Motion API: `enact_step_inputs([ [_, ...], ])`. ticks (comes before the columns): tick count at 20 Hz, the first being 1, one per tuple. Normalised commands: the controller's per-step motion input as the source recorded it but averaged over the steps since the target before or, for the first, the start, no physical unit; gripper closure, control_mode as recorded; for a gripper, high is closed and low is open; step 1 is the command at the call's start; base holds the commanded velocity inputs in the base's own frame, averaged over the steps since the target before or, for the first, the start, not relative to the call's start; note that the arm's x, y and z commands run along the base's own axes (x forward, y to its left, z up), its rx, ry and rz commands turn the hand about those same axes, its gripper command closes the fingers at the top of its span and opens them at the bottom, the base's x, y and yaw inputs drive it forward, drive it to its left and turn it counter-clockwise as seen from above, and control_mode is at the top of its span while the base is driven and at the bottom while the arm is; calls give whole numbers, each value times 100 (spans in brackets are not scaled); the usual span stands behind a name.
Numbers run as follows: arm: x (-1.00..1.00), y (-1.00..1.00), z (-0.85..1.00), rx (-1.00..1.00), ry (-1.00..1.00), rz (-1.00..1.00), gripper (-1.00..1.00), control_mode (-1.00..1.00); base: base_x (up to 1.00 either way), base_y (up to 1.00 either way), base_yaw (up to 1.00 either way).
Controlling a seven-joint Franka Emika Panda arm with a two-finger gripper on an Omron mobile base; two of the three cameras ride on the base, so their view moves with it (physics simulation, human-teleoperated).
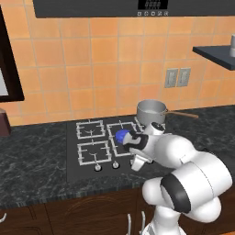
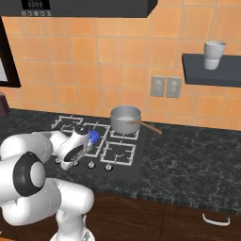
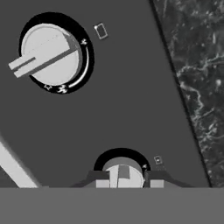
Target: Turn off the center burner of the stove.
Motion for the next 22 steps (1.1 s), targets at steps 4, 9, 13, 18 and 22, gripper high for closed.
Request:
enact_step_inputs([
  [4, 0, 14, -4, 6, 4, -98, 100, -100, 0, 0, 0],
  [9, 0, 11, -6, 6, 4, -99, 100, -100, 0, 0, 0],
  [13, 0, 1, -4, 3, 3, -100, 100, -100, 0, 0, 0],
  [18, 0, 0, -4, 2, 2, -100, 100, -100, 0, 0, 0],
  [22, 0, 0, -3, 1, 0, -100, 100, -100, 0, 0, 0],
])
